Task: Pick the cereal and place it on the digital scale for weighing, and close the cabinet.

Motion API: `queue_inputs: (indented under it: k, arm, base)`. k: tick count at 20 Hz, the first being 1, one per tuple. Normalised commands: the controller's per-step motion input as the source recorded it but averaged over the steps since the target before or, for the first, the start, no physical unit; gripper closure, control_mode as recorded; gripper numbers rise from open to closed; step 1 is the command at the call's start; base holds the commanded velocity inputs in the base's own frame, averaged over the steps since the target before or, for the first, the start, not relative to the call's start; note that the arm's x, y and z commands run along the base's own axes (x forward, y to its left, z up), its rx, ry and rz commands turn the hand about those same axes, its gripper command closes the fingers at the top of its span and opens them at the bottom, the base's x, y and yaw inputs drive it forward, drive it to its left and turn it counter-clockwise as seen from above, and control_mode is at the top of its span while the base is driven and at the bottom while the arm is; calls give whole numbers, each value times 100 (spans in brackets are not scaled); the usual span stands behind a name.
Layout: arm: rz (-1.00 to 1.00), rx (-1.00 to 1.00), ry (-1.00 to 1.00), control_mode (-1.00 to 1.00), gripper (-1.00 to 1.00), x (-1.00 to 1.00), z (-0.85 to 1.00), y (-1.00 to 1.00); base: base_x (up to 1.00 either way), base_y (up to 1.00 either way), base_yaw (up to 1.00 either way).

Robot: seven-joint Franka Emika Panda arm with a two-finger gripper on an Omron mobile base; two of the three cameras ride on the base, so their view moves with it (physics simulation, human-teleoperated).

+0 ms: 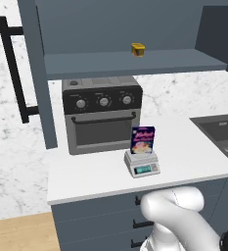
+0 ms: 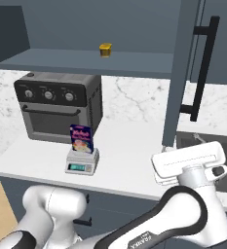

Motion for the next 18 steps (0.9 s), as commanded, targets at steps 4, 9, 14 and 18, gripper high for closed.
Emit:
queue_inputs:
  k: [4, 9, 14, 18]
  arm:
    - [-3, 8, 4, -100, -100, 2, 27, -43]
    - [-1, 25, -6, -100, -100, 0, 39, -34]
    - [0, 16, -16, -100, -100, -8, 92, 8]
    - [2, 7, -22, -100, -100, -24, 98, 58]
  base:
    - [0, 0, 0]
    - [0, 0, 0]
    - [0, 0, 0]
    - [0, 0, 0]
